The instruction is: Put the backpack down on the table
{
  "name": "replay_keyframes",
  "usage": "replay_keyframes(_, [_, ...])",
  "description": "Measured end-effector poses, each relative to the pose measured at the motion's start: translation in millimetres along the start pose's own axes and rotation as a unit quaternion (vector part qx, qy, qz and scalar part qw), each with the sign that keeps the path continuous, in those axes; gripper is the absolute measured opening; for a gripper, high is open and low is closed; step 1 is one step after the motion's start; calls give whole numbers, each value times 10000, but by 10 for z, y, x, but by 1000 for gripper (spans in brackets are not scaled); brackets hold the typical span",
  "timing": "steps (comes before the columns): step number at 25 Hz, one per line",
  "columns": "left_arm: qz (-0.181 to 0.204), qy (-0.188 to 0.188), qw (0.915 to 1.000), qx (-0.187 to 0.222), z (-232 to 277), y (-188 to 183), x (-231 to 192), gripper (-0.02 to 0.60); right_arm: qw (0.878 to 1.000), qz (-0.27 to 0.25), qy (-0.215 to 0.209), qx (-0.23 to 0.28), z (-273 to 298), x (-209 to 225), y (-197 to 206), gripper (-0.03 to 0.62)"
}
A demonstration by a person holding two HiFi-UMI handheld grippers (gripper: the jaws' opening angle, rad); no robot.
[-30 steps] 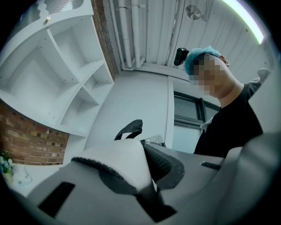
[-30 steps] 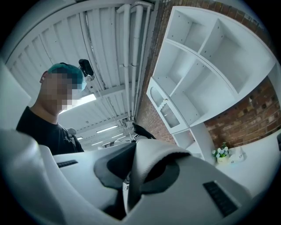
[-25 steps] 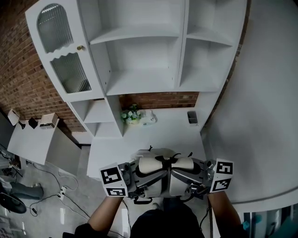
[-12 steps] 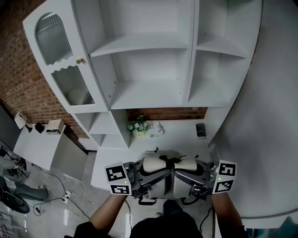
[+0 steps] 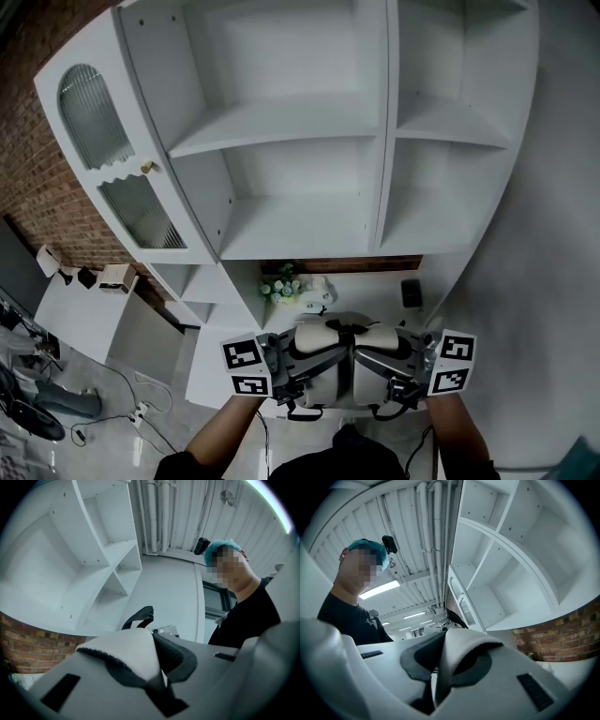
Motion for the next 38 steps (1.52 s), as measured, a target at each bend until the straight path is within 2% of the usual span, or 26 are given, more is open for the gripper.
replay_keyframes(5, [197, -126, 9997, -115, 192, -41, -356, 57, 9999, 75, 0, -67, -77, 391, -98, 51])
replay_keyframes(11, [150, -191, 9996, -146, 384, -65, -758, 57, 9998, -40, -123, -157, -162, 802, -148, 52])
replay_keyframes(19, [175, -382, 9991, -30, 615, -145, -1229, 57, 10000, -52, -61, -59, -239, 1343, -255, 54])
replay_keyframes(28, [-137, -488, 9986, -123, 667, 115, -1622, 57, 9993, 321, -9, -206, -290, 1757, 11, 54])
replay_keyframes(33, [-92, -501, 9986, -141, 711, 157, -1779, 57, 9995, 301, -63, -112, -325, 1899, 60, 54])
replay_keyframes(38, [-336, -763, 9964, -142, 693, 402, -1881, 57, 9982, 554, 11, -225, -352, 1996, 314, 54])
Point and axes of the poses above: the fingertips, and each gripper's own axes: z forward along the fingers, x to its right, y out of its underside, the point moved 3 cm from there along -z, backward along the fingers, and after that the axes turned 4 degrees about -z, right-handed, at the moved point
